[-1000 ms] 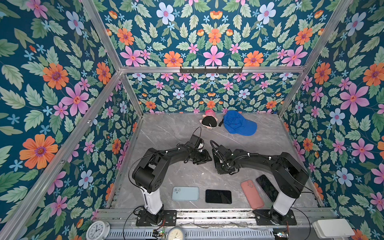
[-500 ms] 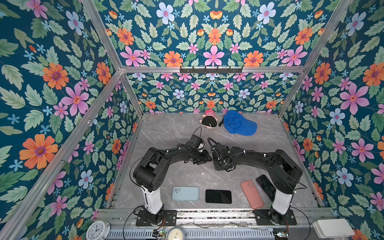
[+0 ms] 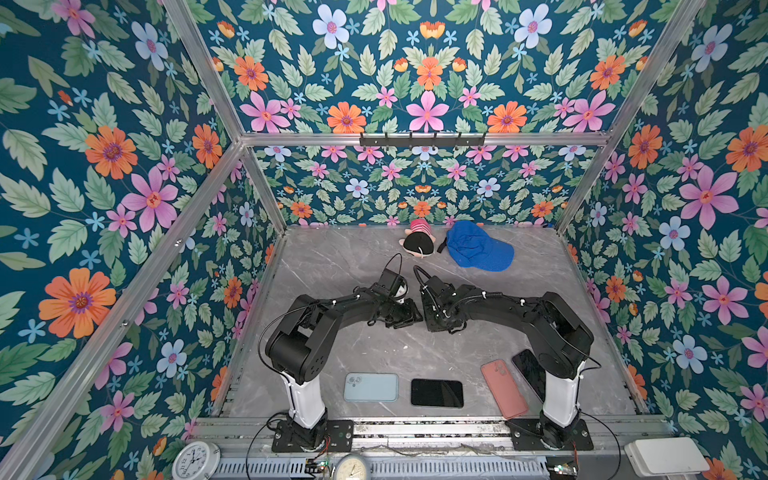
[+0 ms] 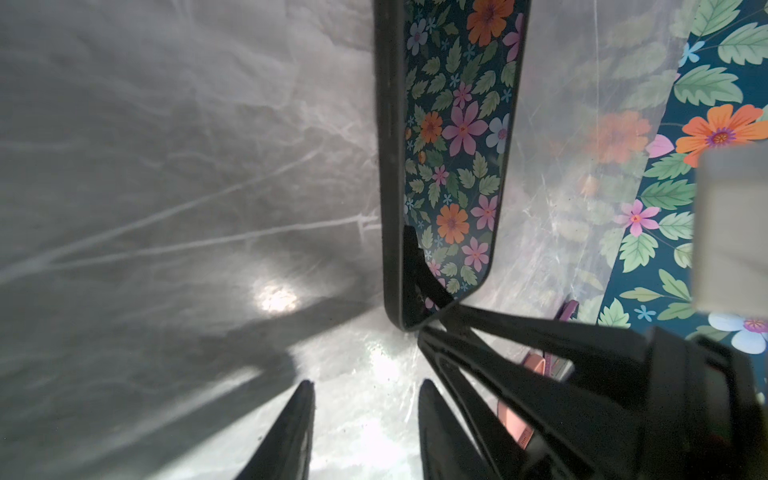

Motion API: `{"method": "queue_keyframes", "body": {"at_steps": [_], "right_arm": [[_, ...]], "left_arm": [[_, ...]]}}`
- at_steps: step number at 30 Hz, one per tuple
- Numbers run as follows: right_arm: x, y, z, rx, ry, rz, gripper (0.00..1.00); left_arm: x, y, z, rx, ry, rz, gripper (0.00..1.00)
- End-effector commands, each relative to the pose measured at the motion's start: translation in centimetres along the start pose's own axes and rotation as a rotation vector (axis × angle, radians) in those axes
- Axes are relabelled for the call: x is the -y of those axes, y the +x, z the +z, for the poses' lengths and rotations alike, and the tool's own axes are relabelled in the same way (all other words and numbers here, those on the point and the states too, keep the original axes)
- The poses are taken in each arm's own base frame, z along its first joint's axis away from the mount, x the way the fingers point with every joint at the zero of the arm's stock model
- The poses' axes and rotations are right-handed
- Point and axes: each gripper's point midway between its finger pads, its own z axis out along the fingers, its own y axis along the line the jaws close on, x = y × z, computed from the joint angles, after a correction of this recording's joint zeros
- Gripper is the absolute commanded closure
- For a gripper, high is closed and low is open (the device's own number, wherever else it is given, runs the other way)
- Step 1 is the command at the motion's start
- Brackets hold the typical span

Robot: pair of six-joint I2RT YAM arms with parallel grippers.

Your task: Put the phone into the phone case

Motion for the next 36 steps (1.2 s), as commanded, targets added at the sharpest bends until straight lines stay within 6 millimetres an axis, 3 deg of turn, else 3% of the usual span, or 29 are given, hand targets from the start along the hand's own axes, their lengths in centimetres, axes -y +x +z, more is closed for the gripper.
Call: {"method": "queue_keyframes", "body": {"at_steps": [1, 13, 25, 29, 32, 36], "right_arm": [[0.1, -0.6, 0.1, 0.01, 0.019, -0.027, 0.78], [-0.7, -3.2, 0.8, 0.034, -0.001, -0.036, 0.78], [-1.3, -4.4, 0.9, 0.042, -0.002, -0.054, 0.77], [-1.2, -4.0, -0.8, 0.056, -0.02, -0.074, 0.72], [-1.6, -2.8, -3.3, 0.094, -0.09, -0.118, 0.66], [-2.8, 0.5, -6.5, 0.126, -0.249, -0.281, 0.56]], "left_arm": [[-0.1, 0.0, -0.3, 0.006, -0.004, 0.012, 0.57], [-0.4, 0.2, -0.3, 0.009, -0.006, 0.01, 0.57], [-1.0, 0.2, -0.5, 0.01, -0.009, 0.004, 0.58], [-1.3, 0.3, -0.8, 0.015, -0.04, 0.005, 0.58], [-1.6, 1.0, -1.4, 0.019, -0.055, -0.006, 0.58], [-1.7, 2.3, -2.4, 0.038, -0.06, -0.019, 0.57]]}}
